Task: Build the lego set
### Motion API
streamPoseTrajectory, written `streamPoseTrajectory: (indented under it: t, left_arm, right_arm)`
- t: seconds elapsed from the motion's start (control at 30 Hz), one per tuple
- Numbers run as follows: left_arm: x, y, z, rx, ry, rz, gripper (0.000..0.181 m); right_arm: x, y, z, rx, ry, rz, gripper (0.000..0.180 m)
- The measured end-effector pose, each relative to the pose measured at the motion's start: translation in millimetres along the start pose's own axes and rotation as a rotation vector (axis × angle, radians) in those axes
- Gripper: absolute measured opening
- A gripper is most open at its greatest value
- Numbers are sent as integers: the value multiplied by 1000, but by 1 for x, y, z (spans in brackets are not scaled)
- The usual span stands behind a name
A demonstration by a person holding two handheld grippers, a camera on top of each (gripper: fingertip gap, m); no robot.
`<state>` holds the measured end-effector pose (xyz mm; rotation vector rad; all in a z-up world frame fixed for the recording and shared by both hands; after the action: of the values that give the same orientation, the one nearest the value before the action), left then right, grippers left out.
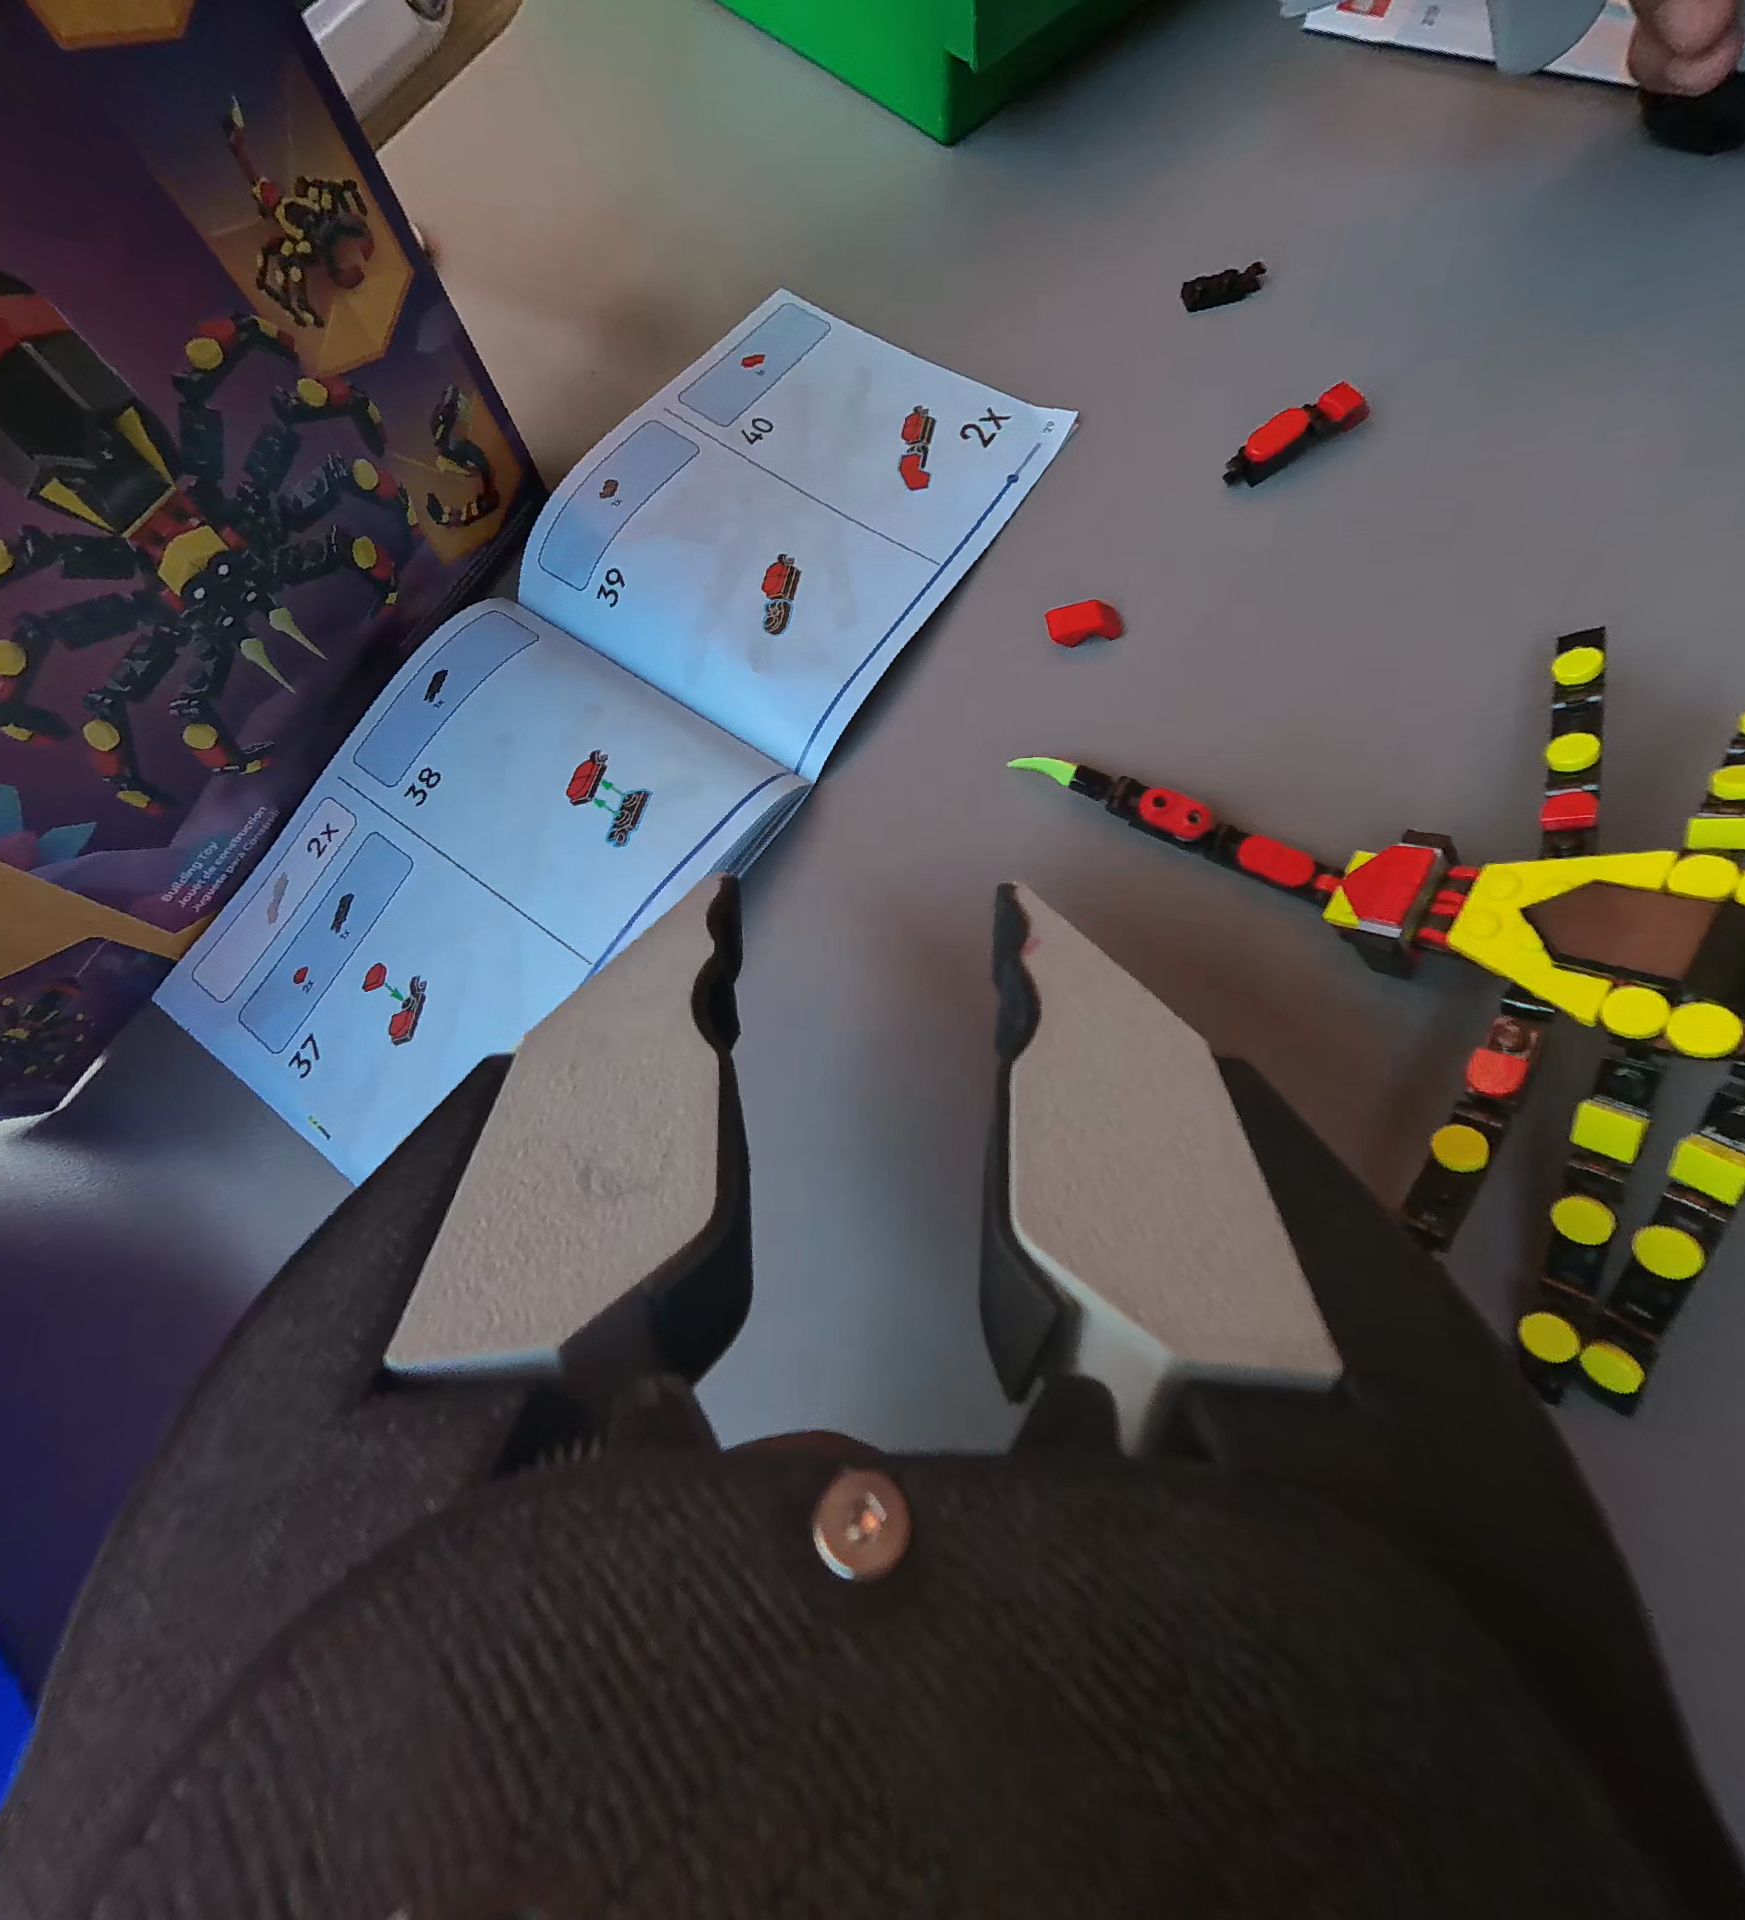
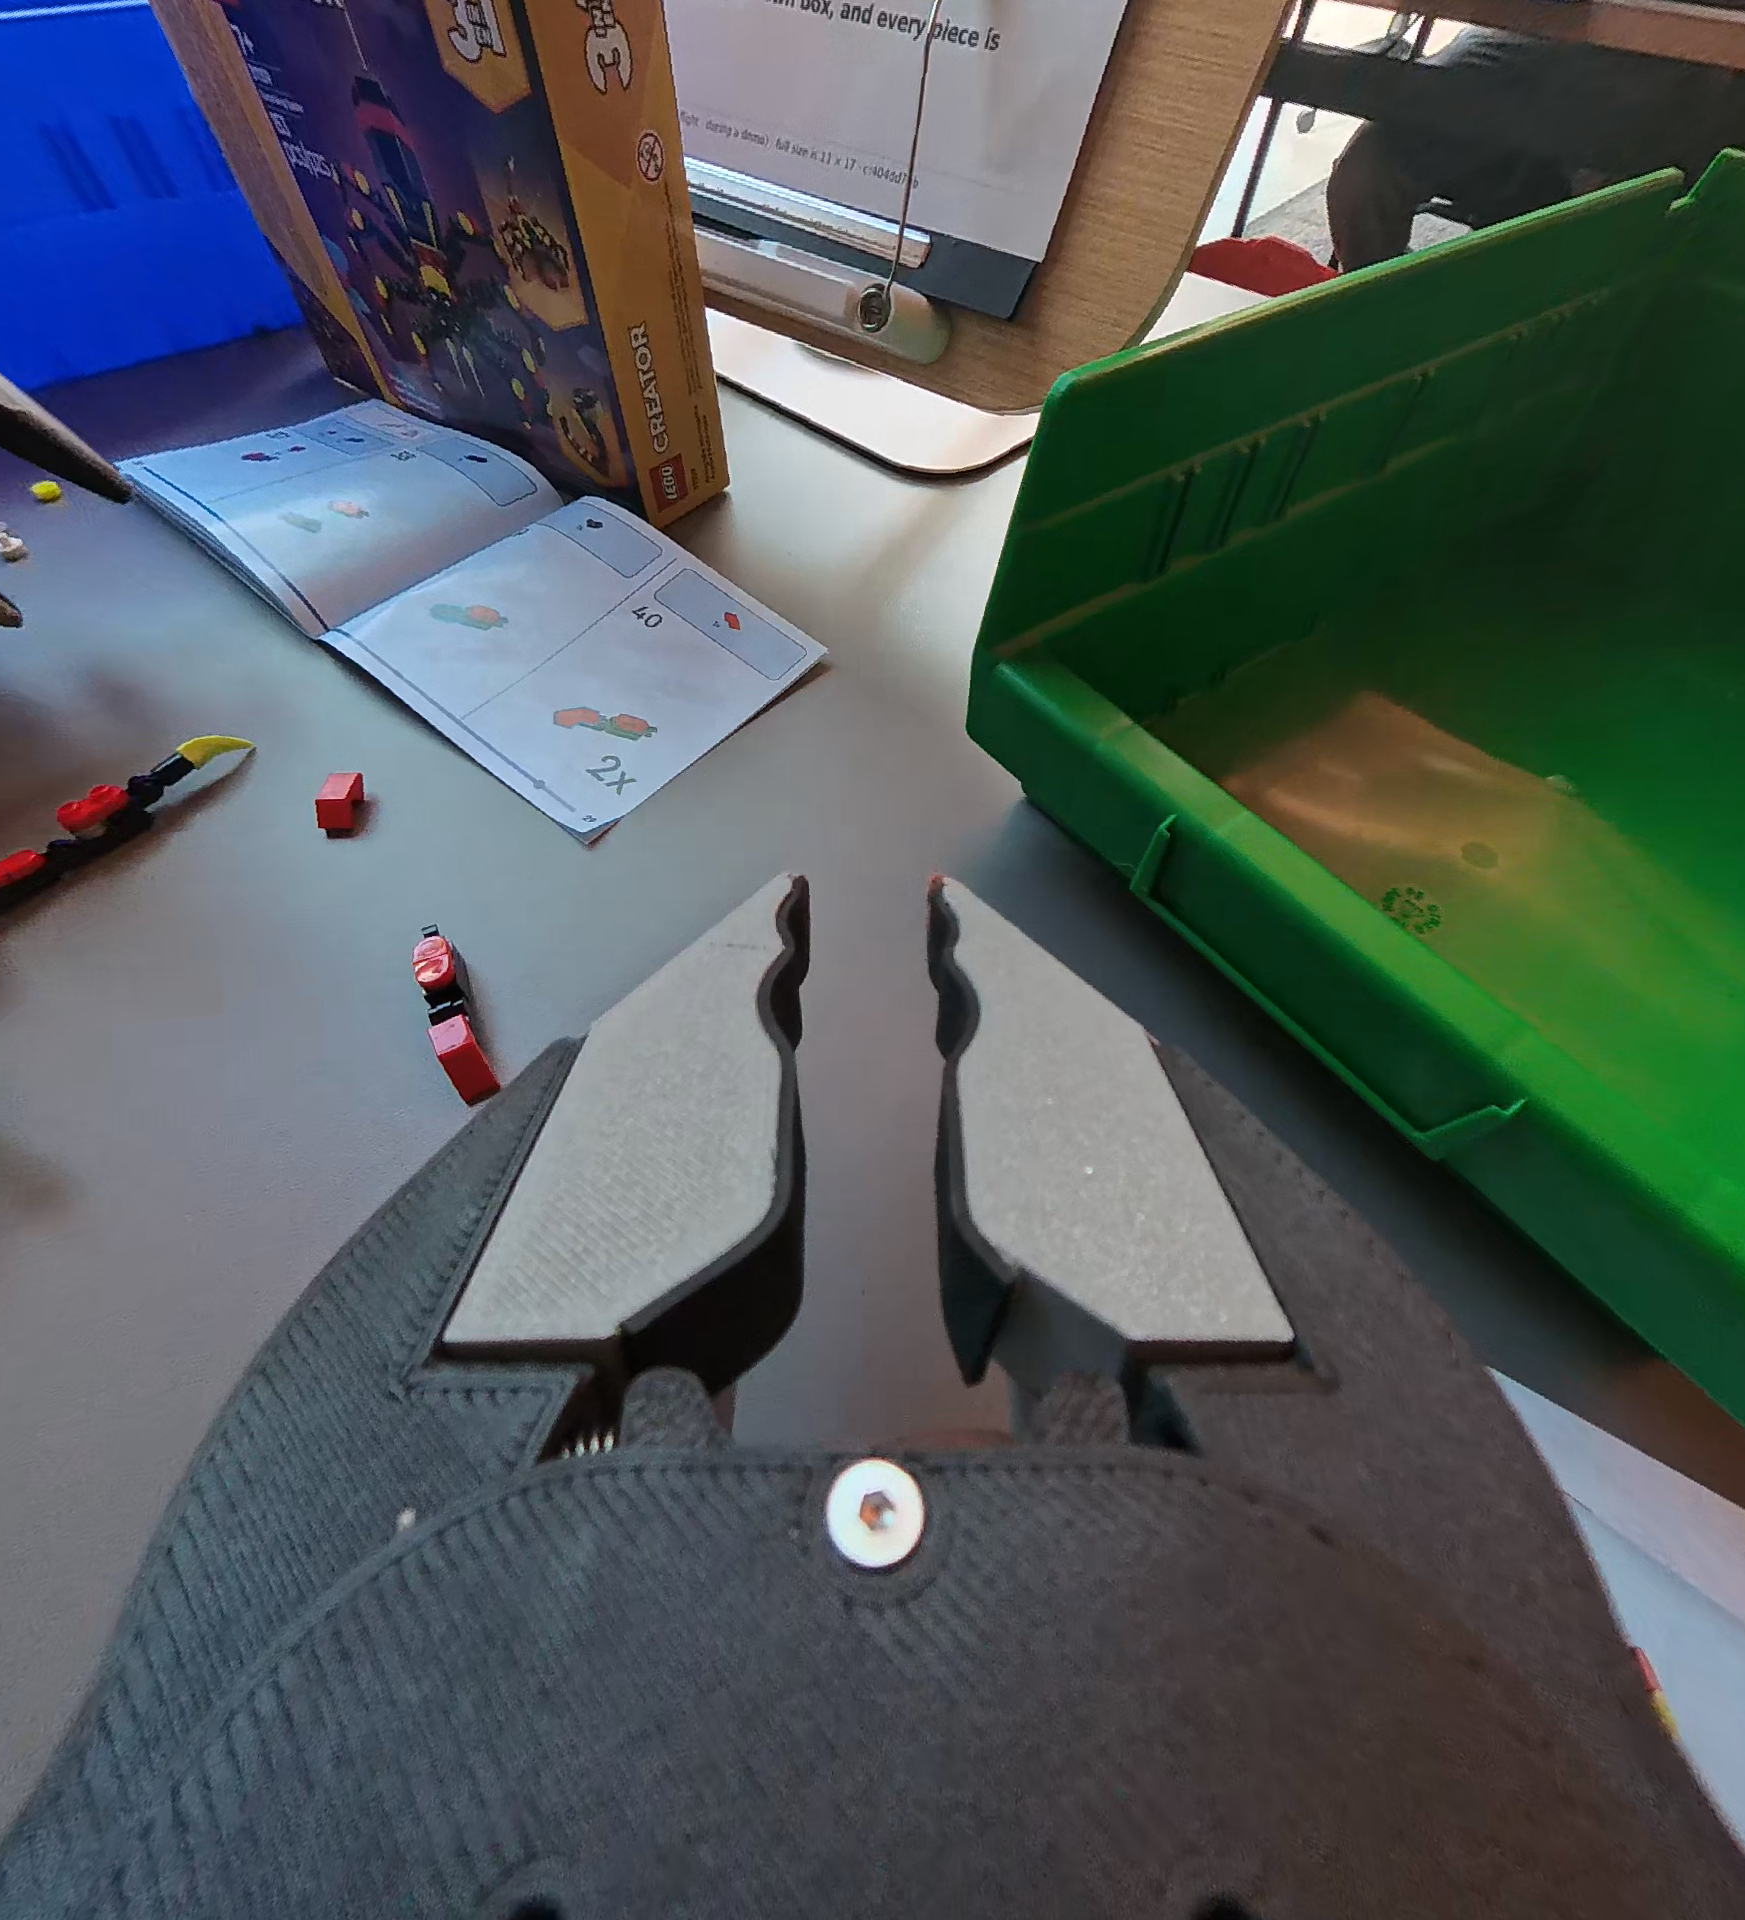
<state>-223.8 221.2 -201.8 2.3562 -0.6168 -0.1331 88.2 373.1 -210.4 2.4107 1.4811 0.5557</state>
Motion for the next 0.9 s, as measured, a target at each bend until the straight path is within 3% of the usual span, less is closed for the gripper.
streamPoseTrajectory:
  t: [0.03,0.73,0.83,0.9]
  left_arm:
    - [2,0,0,-1,-3,3,47]
    - [13,3,-1,28,-47,13,47]
    - [12,18,-10,96,-49,16,42]
    - [10,47,-26,237,-2,73,38]
  right_arm:
    - [0,0,0,1,-1,1,20]
    - [1,0,0,-11,4,65,19]
    - [2,1,0,-9,0,74,18]
    - [3,1,0,-7,-3,77,18]
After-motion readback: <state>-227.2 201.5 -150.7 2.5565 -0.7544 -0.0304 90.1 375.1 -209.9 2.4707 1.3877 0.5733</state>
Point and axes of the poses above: each gripper's, where its closed fingertips meet, y back along the fingers, z out of its underside, x = y × z across the jaws, the point moved 9 cm from there along y, back along the fingers, and after that the axes turned 11 degrees about y, right-handed, at the moved point
